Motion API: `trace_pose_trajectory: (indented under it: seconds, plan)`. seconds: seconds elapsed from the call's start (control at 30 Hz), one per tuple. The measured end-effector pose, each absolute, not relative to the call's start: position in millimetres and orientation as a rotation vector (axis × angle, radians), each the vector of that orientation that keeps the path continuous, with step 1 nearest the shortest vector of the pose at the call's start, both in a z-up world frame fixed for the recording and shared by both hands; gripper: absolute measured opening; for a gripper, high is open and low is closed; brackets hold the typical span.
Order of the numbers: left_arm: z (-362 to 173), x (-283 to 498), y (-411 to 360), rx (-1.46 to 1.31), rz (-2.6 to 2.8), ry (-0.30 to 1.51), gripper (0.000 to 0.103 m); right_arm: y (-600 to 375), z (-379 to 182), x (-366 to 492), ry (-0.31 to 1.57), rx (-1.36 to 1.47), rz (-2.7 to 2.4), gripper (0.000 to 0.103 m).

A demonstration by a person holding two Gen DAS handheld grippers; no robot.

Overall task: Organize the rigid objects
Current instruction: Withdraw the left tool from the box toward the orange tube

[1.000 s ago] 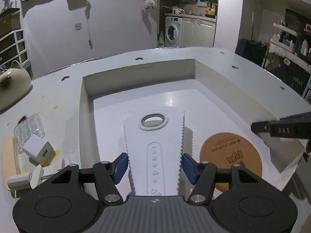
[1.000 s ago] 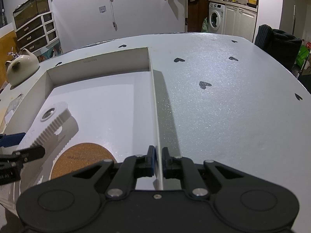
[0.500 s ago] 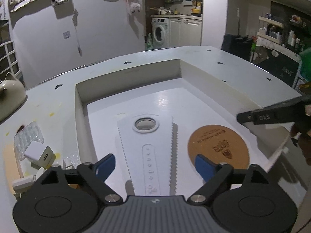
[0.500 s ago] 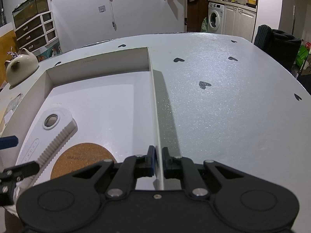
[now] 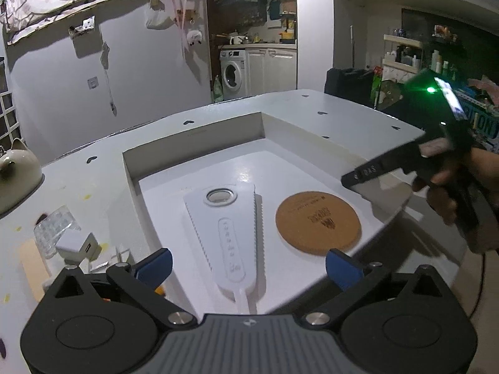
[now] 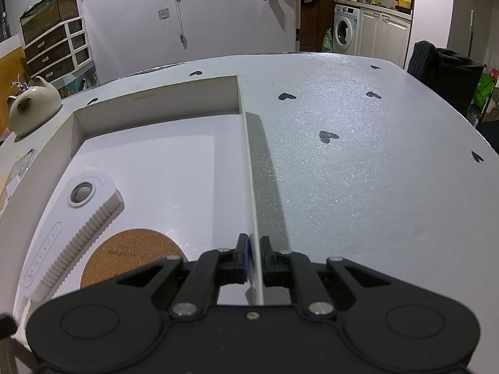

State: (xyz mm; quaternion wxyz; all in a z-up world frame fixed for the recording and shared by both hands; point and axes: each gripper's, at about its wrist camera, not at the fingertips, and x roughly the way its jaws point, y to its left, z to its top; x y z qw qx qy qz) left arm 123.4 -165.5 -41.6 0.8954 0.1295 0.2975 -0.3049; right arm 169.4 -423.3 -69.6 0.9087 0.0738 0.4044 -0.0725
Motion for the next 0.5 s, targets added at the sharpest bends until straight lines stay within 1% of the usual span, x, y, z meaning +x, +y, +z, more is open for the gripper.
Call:
trace_pose_trajectory:
  seconds: [0.27,0.5]
  plan:
    - [-39.9,105.1,-123.7,0.245,-0.645,0.575,0.103,-422.3,-69.3,169.4,0.834,0.151,-0.151,0.009]
    - [-45.8,105.0,-76.6,0.233,-0.578,0.56,0.103,-422.2,-69.3,169.5,0.834,0.15,-0.152,0.009]
